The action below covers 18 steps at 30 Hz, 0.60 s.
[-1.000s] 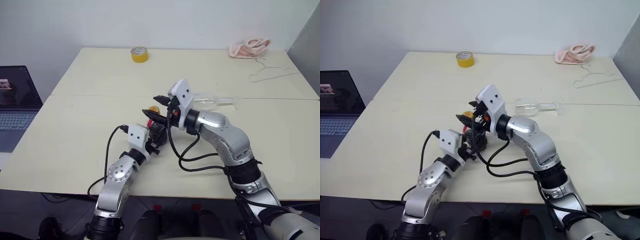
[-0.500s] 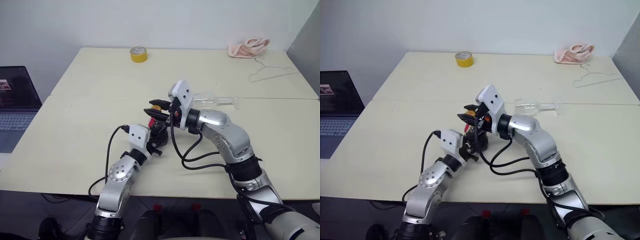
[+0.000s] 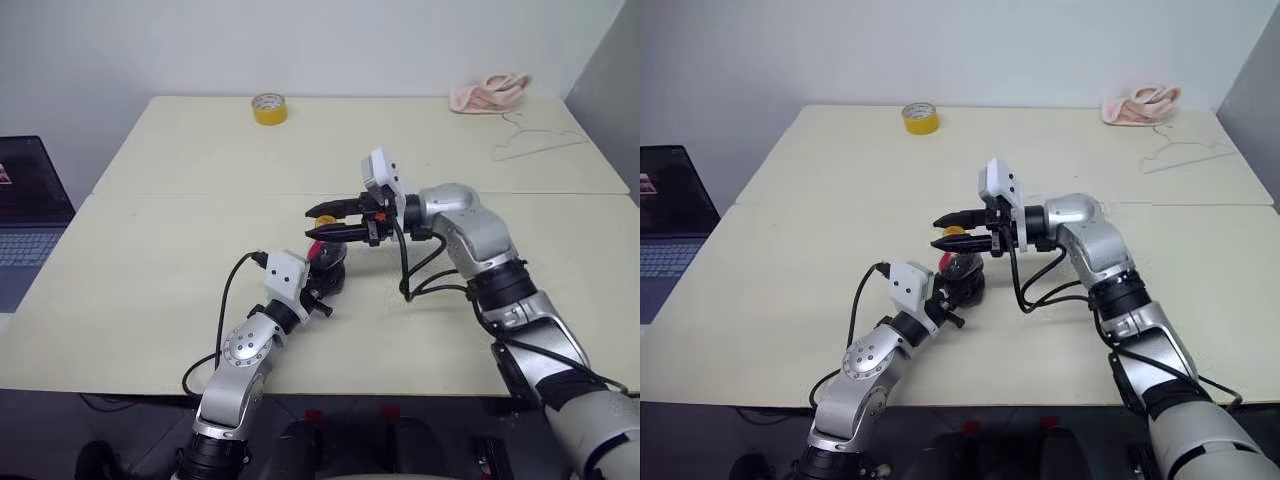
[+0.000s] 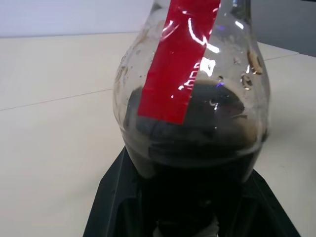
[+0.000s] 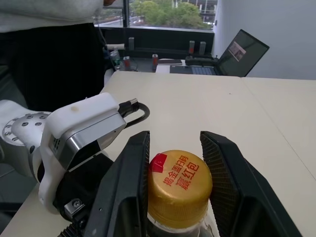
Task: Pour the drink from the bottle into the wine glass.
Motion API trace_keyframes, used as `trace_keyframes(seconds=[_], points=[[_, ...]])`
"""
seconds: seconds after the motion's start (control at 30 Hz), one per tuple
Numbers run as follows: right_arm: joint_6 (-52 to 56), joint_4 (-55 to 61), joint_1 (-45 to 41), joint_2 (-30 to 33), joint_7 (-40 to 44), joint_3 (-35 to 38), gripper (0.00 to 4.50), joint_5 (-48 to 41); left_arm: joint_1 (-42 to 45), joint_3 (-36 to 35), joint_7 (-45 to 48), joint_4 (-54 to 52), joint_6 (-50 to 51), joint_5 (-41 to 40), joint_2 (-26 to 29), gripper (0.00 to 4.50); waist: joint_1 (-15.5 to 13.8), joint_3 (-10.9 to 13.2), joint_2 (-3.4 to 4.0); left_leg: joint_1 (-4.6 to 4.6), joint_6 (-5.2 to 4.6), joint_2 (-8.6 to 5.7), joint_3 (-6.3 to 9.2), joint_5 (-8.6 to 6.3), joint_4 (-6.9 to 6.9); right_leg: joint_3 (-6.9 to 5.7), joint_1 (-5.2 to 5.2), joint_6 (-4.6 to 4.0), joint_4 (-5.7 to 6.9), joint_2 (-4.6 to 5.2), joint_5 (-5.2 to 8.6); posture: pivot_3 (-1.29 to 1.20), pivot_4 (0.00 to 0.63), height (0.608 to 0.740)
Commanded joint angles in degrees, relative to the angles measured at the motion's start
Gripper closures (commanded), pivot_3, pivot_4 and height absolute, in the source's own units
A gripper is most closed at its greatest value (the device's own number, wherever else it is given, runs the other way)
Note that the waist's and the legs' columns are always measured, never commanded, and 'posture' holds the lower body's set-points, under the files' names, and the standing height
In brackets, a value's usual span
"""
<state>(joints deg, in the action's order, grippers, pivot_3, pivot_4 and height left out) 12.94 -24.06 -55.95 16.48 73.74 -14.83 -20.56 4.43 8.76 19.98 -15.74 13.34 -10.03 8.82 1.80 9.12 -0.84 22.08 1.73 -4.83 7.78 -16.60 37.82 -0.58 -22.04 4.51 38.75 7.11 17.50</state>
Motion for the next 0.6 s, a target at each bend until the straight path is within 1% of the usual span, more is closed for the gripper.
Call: trace_keyframes(seconds=[0.03, 0.23, 0.3, 0.47, 0.6], points=[[-2.0, -0.6, -3.6, -1.3, -1.4, 3.1, 3.22, 0.1, -0.7, -1.7, -0.7, -1.2, 0.4, -0.3, 0.4, 3.26, 0.0, 0.0, 0.00, 0.01, 0.00, 0.00, 0.00, 0.00, 0.00, 0.00, -0.02, 0.00, 0.01, 0.00, 0.00, 0.00, 0.150, 0.740], [1.5, 3.2, -2.2, -1.8, -4.2, 4.6, 3.22, -1.1, -1.0, -1.7, -0.8, -1.3, 0.4, -0.3, 0.4, 3.32, 0.0, 0.0, 0.00, 0.24, 0.02, 0.01, 0.01, 0.00, 0.07, -0.01, -0.19, -0.02, 0.03, 0.00, -0.01, 0.00, 0.150, 0.740], [3.1, 5.8, -1.1, -1.9, -4.9, 4.8, 2.49, -1.9, -0.9, -1.6, -0.8, -1.3, 0.6, -0.3, 0.3, 3.34, 0.0, 0.0, 0.00, 0.32, 0.02, 0.01, 0.02, 0.00, 0.10, -0.03, -0.25, -0.02, 0.05, 0.00, -0.01, 0.00, 0.150, 0.740], [6.5, 11.9, 1.0, -2.8, -7.0, 5.4, 0.85, -3.3, -0.8, -1.6, -0.7, -1.2, 0.8, -0.3, 0.2, 3.35, 0.0, 0.0, 0.01, 0.35, 0.02, 0.02, 0.03, 0.00, 0.09, -0.04, -0.26, -0.02, 0.05, 0.00, -0.01, 0.00, 0.150, 0.740], [9.2, 16.4, 2.2, -3.1, -9.9, 6.4, 0.83, -3.9, -1.1, -1.7, -0.9, -1.5, 0.9, -0.4, 0.1, 3.35, 0.0, 0.0, 0.01, 0.35, 0.02, 0.02, 0.03, 0.00, 0.10, -0.03, -0.26, -0.02, 0.06, 0.00, -0.01, 0.00, 0.150, 0.740]])
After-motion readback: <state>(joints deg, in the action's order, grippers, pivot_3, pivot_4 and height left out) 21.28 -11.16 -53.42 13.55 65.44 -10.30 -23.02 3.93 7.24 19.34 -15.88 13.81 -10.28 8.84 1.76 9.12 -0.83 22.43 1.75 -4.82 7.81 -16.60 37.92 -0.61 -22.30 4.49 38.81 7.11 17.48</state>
